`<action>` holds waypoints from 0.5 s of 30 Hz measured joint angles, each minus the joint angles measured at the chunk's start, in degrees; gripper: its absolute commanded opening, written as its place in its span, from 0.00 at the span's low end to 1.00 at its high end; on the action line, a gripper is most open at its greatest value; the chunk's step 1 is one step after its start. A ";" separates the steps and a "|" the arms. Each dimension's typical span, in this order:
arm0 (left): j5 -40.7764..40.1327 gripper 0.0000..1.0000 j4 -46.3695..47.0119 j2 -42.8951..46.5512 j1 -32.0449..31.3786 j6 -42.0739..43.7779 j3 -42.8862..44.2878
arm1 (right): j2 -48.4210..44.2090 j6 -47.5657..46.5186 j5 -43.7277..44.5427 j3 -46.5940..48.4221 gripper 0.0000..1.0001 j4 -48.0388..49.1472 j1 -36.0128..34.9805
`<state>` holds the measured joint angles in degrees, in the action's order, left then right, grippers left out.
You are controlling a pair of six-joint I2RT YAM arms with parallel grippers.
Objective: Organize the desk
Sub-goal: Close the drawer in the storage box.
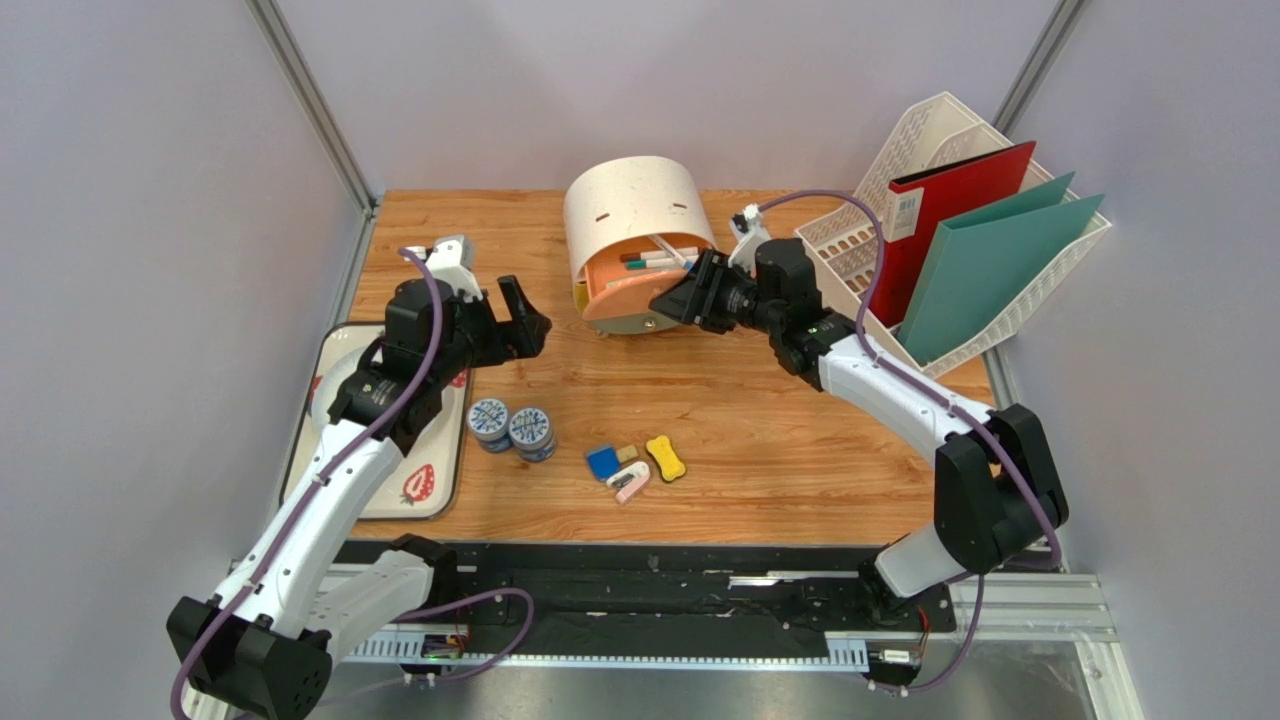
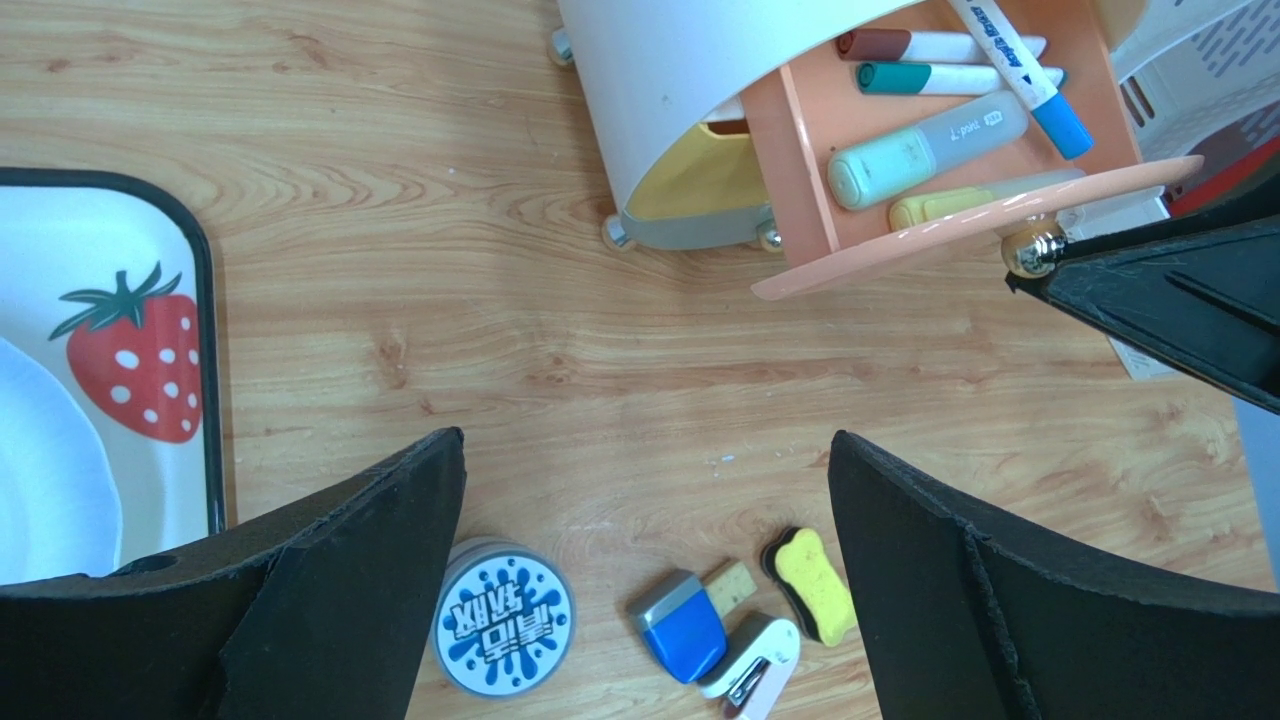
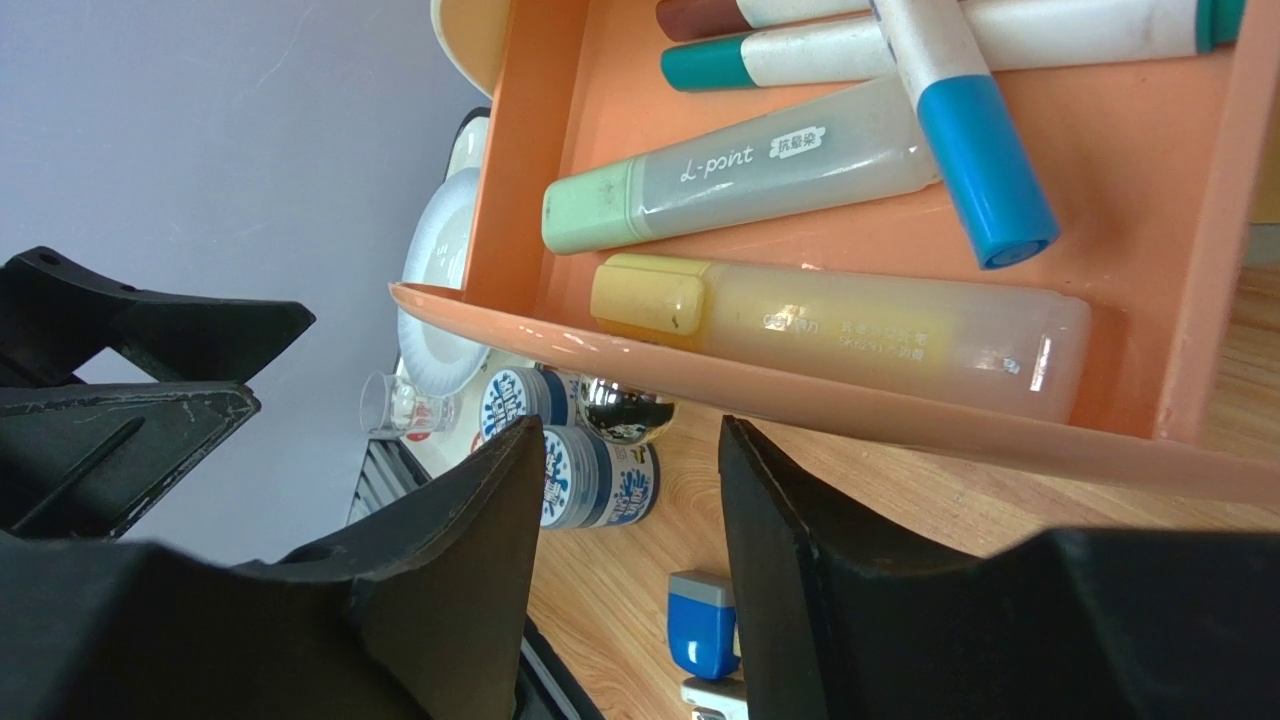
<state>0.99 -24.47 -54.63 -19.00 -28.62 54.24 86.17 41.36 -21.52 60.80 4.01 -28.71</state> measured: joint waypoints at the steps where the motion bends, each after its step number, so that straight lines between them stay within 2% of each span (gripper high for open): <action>1: 0.00 0.99 -0.02 0.00 0.02 0.02 0.00 | 0.22 0.26 0.46 0.00 0.45 0.13 -0.17; 15: -0.31 0.99 -0.59 0.81 0.02 0.02 -1.11 | 1.66 2.43 5.35 0.02 0.31 3.37 -2.01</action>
<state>0.69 -25.06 -53.82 -18.98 -28.60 53.12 87.83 43.79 -16.16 60.82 7.38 -30.72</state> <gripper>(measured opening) 0.990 0.329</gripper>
